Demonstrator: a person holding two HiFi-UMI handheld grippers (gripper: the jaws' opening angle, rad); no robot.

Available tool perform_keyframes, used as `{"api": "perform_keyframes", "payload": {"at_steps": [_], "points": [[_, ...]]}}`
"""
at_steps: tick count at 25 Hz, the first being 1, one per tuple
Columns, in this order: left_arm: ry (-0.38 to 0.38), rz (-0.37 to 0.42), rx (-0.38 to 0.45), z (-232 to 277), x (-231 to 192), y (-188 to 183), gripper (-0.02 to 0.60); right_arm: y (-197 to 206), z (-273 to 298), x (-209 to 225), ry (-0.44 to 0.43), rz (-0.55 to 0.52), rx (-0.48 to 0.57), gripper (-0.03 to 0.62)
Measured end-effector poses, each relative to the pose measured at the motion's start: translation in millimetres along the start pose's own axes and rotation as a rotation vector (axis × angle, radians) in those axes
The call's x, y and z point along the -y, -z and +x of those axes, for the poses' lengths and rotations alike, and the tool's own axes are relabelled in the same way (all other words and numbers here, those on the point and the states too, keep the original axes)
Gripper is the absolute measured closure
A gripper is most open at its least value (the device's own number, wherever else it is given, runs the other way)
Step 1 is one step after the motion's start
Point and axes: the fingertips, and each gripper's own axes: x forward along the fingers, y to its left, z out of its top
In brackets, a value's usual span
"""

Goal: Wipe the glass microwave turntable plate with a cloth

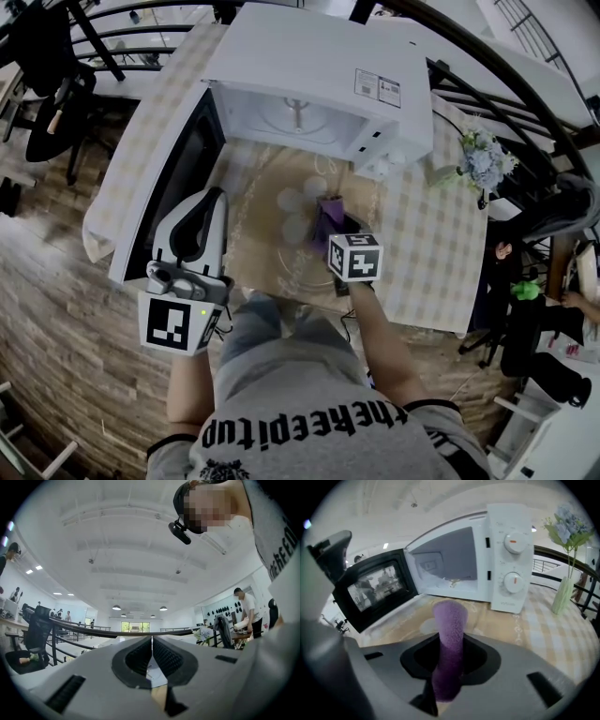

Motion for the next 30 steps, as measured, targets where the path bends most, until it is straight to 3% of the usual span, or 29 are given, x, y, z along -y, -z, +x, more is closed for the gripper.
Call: {"api": "perform_keyframes", "payload": {"at_steps": [6,11,18,30], "points": [[-0.017,0.001,-0.002,-3.8,0.6,0.3,0.571,4.5,3.7,-101.7,-0.224,-0.086,-0.012,0.484],[-0.033,0.004,-0.007,-9.2,0.4,-0.1,0.571,28.0,17.6,-136.8,-0.26,-0.214,-0.072,0.484],[-0.069,0.013,-0.005,-18.8,-1.4,-4.5,0.571,31.3,14.9,-131.6,-0.262,-0.254,-0.079,0.484],[-0.098,0.023,0.003,-23.1,24.6,-11.6,0.571,38.1,1.8,-52.9,-0.165,-0.225,-0.071,0.484]]}}
